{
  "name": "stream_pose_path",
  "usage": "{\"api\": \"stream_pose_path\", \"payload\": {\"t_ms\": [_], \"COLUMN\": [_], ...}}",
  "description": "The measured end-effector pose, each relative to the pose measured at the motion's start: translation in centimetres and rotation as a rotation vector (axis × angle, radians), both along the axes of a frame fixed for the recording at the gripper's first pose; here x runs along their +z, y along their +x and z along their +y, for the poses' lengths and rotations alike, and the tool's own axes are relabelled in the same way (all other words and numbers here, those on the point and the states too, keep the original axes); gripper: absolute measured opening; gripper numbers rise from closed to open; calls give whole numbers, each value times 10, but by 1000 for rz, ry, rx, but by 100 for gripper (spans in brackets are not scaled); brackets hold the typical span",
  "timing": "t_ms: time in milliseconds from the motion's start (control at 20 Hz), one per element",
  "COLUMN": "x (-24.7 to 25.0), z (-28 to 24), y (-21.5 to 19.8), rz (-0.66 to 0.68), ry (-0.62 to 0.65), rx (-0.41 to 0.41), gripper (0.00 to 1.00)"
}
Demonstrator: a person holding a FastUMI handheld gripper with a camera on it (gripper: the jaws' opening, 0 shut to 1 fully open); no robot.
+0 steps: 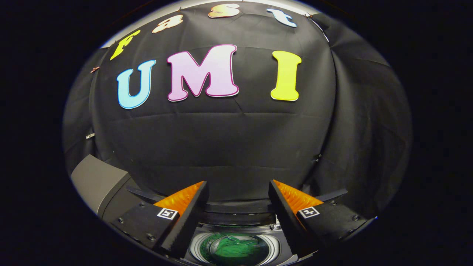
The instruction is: Put the clothes into the washing machine and then close the washing machine lid.
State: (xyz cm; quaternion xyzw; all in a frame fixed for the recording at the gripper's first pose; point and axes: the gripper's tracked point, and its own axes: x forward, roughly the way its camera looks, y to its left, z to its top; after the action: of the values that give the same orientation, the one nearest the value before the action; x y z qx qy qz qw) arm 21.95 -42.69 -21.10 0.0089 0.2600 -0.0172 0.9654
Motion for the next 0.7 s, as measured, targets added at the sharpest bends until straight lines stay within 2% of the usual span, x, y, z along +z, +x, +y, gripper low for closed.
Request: {"api": "stream_pose_path", "payload": {"t_ms": [700], "x": [0], "z": [2], "y": [-29], "rz": [18], "ry": [-34], "rx": [-42], "gripper": [100]}}
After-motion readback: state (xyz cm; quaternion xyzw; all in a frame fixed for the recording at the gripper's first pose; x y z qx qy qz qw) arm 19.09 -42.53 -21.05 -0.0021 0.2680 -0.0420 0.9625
